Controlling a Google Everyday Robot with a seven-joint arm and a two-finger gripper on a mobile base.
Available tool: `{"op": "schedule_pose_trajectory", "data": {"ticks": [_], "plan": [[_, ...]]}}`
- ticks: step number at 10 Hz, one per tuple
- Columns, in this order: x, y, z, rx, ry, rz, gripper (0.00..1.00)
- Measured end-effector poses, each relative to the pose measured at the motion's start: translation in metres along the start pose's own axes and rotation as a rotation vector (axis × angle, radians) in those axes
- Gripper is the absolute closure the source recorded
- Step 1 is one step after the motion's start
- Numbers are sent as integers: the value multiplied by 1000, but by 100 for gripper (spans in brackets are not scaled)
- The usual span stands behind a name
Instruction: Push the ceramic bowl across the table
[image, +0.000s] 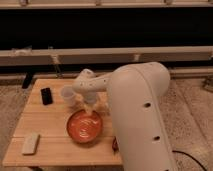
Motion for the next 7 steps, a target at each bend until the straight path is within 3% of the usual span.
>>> {"op": "schedule_pose_trajectory", "data": {"ticks": [7], "plan": [[-3, 1, 3, -1, 0, -27, 35]]}}
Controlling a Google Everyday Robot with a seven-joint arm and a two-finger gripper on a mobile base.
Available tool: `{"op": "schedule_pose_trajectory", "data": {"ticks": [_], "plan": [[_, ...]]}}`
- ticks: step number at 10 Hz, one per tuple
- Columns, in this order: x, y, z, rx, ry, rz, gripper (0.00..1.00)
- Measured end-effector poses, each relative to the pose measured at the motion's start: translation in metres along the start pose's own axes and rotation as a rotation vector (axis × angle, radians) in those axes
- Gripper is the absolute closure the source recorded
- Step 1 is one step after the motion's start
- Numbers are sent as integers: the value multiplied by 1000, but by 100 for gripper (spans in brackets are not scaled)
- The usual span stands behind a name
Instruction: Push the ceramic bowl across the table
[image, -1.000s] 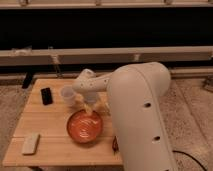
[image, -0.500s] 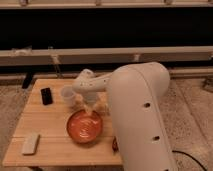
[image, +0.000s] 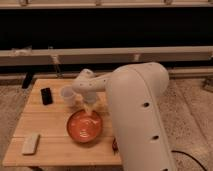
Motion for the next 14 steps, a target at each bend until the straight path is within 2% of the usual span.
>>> {"op": "schedule_pose_trajectory", "data": {"ticks": [14], "plan": [[-12, -4, 0, -1, -6, -46, 35]]}}
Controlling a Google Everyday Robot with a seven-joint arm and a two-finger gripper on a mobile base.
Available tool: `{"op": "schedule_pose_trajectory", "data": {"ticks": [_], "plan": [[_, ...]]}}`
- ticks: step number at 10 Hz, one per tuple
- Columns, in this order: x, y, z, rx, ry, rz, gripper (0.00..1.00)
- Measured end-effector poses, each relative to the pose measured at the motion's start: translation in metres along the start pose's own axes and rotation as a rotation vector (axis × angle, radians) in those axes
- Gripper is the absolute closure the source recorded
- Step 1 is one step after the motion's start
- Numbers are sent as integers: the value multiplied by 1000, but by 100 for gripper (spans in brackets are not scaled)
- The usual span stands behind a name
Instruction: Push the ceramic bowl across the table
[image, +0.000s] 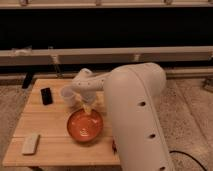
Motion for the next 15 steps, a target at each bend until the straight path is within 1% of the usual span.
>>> {"op": "schedule_pose_trajectory", "data": {"ticks": [2, 4, 5, 8, 11, 15], "plan": [[-10, -1, -1, -2, -4, -11, 35], [-8, -6, 0, -2, 0, -13, 35], [-11, -6, -1, -4, -1, -20, 35], [-25, -6, -2, -10, -7, -34, 35], [-26, -13, -3, -13, -13, -49, 35], [-34, -18, -5, -15, -22, -64, 35]]}}
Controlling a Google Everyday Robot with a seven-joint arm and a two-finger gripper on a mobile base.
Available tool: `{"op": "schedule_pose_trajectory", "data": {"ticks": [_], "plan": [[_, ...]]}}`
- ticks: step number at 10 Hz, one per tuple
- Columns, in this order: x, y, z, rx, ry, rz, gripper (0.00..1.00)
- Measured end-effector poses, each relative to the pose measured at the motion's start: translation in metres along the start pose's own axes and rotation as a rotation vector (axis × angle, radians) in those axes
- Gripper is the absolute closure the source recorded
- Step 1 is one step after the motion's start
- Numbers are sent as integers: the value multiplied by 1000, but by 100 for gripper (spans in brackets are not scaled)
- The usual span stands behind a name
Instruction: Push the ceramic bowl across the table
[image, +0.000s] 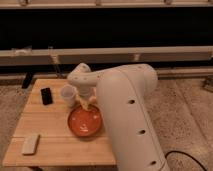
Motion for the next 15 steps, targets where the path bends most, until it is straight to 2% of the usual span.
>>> {"op": "schedule_pose_trajectory", "data": {"ticks": [15], "plan": [[-17, -12, -4, -9, -24, -55, 35]]}}
